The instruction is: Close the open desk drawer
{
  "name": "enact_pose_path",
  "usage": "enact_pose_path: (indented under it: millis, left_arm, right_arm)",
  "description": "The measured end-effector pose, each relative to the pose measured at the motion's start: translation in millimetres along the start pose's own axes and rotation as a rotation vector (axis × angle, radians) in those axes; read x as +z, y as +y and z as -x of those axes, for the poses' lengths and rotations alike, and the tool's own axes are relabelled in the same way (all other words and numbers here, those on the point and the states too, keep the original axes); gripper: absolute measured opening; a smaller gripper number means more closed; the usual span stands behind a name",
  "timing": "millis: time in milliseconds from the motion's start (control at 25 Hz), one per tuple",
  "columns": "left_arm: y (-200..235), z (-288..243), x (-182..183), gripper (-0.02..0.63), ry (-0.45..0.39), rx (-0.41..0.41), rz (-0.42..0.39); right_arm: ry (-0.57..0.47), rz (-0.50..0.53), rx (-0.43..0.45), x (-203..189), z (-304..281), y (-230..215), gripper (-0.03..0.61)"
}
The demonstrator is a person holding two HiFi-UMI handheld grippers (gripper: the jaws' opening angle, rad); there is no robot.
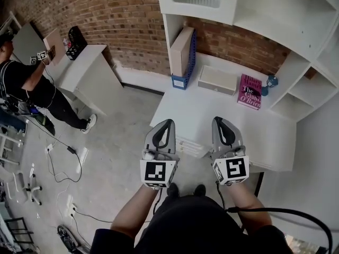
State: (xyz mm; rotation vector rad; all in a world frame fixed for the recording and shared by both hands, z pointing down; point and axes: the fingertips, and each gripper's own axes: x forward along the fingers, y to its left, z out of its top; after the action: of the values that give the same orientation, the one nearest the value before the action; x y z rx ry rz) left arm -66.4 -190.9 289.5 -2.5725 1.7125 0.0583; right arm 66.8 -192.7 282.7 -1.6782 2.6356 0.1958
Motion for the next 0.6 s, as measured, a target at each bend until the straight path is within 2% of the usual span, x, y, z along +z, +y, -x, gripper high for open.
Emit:
enact_pose_path:
  millis: [600]
  left_arm:
    - [4.0, 9.7, -4.0, 0.0, 0.015, 0.018, 0.009]
  right_arm:
    - [0.003, 0.006, 0.013, 1.1, 5.5, 3.9, 0.005]
